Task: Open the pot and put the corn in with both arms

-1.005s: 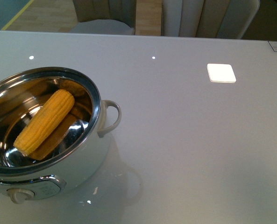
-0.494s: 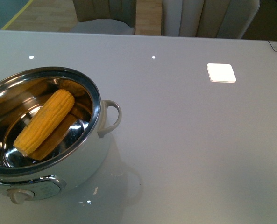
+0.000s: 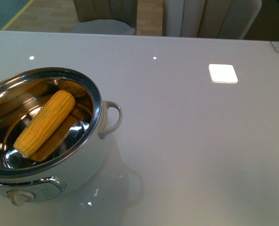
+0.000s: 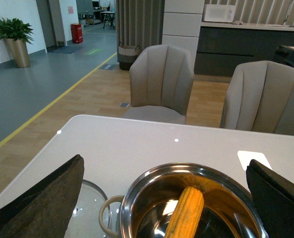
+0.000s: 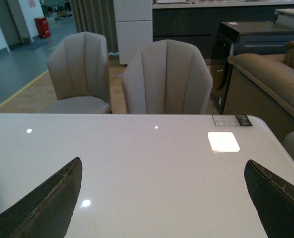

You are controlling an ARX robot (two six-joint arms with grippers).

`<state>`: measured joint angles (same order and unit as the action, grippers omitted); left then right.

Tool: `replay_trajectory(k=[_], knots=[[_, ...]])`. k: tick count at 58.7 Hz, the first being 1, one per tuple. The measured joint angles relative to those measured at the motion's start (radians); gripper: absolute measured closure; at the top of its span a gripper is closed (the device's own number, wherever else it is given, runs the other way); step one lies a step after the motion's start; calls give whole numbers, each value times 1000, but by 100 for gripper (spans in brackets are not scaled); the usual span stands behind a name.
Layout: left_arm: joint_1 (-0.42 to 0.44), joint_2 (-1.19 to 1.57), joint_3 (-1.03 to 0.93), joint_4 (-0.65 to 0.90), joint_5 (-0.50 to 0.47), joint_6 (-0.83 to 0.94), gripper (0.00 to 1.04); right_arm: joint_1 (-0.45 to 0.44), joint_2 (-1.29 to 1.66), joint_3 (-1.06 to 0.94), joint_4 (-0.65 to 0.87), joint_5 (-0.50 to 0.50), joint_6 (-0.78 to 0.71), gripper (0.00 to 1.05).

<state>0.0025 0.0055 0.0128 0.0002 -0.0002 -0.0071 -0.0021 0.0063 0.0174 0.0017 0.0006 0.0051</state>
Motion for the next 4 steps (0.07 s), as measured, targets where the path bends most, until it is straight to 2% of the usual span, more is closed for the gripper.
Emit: replay_trajectory(k=[4], knots=[[0, 0, 0, 0, 0, 0, 7, 0, 0, 0, 0, 0, 0, 9]])
